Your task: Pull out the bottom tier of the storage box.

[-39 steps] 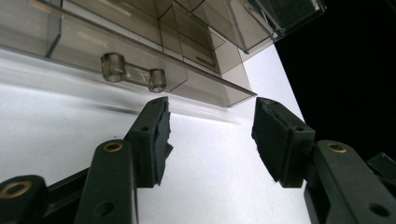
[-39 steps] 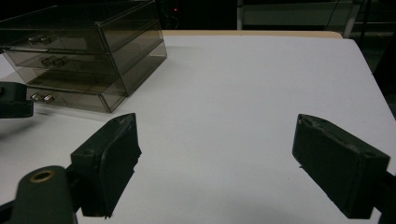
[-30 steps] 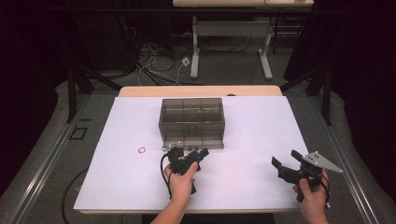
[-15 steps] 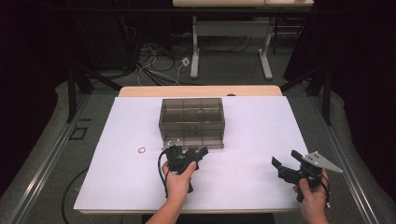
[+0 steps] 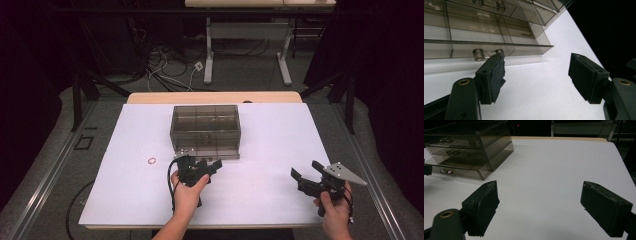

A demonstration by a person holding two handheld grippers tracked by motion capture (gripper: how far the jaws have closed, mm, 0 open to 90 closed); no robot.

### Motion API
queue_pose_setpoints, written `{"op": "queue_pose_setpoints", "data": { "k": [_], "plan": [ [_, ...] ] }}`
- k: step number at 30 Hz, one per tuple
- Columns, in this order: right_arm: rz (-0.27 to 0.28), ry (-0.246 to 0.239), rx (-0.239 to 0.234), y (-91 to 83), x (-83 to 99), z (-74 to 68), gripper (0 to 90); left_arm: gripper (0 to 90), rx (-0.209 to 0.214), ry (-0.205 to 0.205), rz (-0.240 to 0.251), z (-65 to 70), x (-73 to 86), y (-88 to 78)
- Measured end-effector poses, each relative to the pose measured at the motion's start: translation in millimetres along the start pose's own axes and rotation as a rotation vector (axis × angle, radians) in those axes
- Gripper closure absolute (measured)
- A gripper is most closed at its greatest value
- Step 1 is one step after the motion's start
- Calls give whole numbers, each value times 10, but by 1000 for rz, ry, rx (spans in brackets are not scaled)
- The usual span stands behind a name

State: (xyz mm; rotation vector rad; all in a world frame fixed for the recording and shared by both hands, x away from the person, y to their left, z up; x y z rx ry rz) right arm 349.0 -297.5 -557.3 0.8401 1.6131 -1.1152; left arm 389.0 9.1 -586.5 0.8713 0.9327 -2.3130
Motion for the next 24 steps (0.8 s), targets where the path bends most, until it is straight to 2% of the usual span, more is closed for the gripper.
{"op": "queue_pose_setpoints", "data": {
  "k": [2,10,16,18,24],
  "plan": [
    [0,-2,0,1,0,0,141,292,-16,5,-2,-3,-1,-9],
    [1,-1,-4,5,0,-5,141,279,-71,89,-22,-46,-28,-57],
    [0,-4,-4,1,0,-4,141,279,-86,102,-26,-64,-63,-87],
    [0,-5,-4,1,0,-3,141,280,-84,94,-29,-65,-74,-96],
    [0,-3,-1,0,-1,-1,141,280,-95,113,-37,-91,-116,-138]
  ]
}}
Point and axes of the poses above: each handheld gripper's, and its own axes: y roughly forward along the jaws, x roughly out of its underside, z roughly to its right, the point moved 9 cm from there along y, roughly forward along the jaws, and after that the axes turned 5 degrees about z, right-handed, at the moved point
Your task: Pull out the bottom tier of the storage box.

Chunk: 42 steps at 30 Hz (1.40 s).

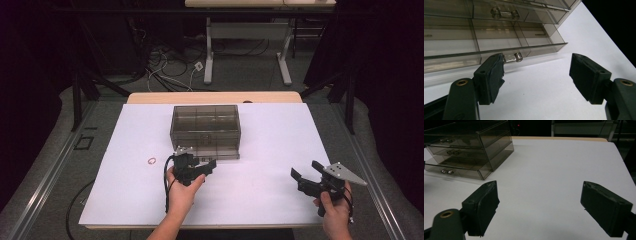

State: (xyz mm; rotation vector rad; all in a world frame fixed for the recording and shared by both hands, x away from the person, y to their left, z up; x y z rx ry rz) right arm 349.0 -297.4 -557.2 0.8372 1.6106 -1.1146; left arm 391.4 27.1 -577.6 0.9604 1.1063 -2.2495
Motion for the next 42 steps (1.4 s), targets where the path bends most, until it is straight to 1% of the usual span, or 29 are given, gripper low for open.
{"op": "queue_pose_setpoints", "data": {
  "k": [5,8,13,17,21,23,25,27,30,34,37,40,42],
  "plan": [
    [0,-1,-2,0,2,-3,141,283,-13,18,2,-33,-57,-46],
    [-1,-1,-2,0,2,-3,141,287,-19,10,5,-58,-86,-66],
    [-1,0,-1,-2,4,-4,141,288,-26,12,10,-100,-131,-101],
    [0,0,2,-5,5,0,141,303,-23,-4,4,-134,-158,-123],
    [2,-1,5,-7,5,3,141,312,-35,5,2,-187,-191,-152],
    [5,7,0,-7,1,-8,141,313,-35,-5,3,-212,-205,-166],
    [7,3,1,-6,1,-5,141,318,-40,-7,3,-250,-215,-184],
    [3,3,3,-12,3,-4,141,318,-59,-2,7,-306,-232,-206],
    [11,4,2,-4,3,3,141,319,-79,-5,12,-388,-264,-242],
    [4,2,1,-15,6,1,141,329,-102,-21,25,-491,-305,-296],
    [8,3,2,-13,6,4,141,342,-123,-21,31,-571,-331,-337],
    [6,5,2,-13,9,2,141,359,-130,-30,31,-629,-350,-368],
    [4,6,1,-15,11,0,141,363,-133,-29,34,-663,-361,-374]
  ]
}}
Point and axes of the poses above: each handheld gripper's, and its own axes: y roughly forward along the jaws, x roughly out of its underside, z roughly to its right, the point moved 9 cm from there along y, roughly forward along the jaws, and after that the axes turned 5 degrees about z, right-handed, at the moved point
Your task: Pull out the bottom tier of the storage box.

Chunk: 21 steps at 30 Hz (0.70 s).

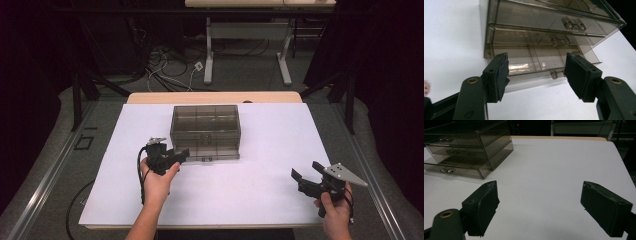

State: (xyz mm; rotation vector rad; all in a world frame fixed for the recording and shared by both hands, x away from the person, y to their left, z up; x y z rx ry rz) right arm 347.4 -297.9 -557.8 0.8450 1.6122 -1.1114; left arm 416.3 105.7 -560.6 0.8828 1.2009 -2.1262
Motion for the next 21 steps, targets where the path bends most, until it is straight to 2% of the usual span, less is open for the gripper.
{"op": "queue_pose_setpoints", "data": {
  "k": [4,10,12,14,20,21],
  "plan": [
    [-4,-6,2,0,5,10,143,368,-13,-3,9,-58,-18,3],
    [-8,-6,8,-4,12,22,143,396,-23,-22,-4,-142,-1,39],
    [-9,-5,8,-3,14,21,143,411,-27,-11,-20,-160,17,59],
    [-7,-6,6,-3,12,17,143,417,-32,2,-14,-167,15,85],
    [-9,-2,10,-6,15,16,143,453,-55,5,-56,-188,13,103],
    [-9,-3,11,-7,14,17,143,464,-59,-5,-65,-190,13,105]
  ]
}}
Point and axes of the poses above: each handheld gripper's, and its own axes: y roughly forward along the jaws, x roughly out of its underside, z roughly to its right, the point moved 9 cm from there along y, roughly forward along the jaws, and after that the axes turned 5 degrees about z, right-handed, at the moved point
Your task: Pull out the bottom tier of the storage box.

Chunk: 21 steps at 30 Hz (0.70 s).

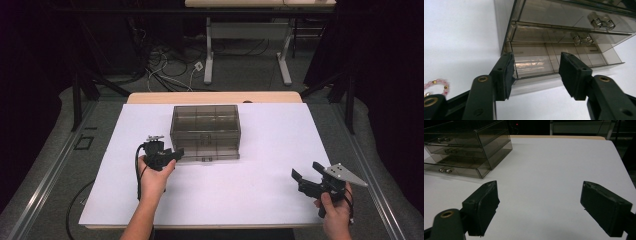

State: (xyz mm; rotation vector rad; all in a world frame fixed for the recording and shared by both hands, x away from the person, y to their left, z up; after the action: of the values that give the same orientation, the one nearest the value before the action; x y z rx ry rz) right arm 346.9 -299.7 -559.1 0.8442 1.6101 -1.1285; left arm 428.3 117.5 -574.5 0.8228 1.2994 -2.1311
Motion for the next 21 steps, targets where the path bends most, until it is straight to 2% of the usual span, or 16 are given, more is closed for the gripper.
{"op": "queue_pose_setpoints", "data": {
  "k": [8,21],
  "plan": [
    [2,-1,-9,20,4,-15,143,525,-31,-4,-60,-53,20,60],
    [1,3,-7,21,6,-18,143,596,-58,-17,-92,-106,4,161]
  ]
}}
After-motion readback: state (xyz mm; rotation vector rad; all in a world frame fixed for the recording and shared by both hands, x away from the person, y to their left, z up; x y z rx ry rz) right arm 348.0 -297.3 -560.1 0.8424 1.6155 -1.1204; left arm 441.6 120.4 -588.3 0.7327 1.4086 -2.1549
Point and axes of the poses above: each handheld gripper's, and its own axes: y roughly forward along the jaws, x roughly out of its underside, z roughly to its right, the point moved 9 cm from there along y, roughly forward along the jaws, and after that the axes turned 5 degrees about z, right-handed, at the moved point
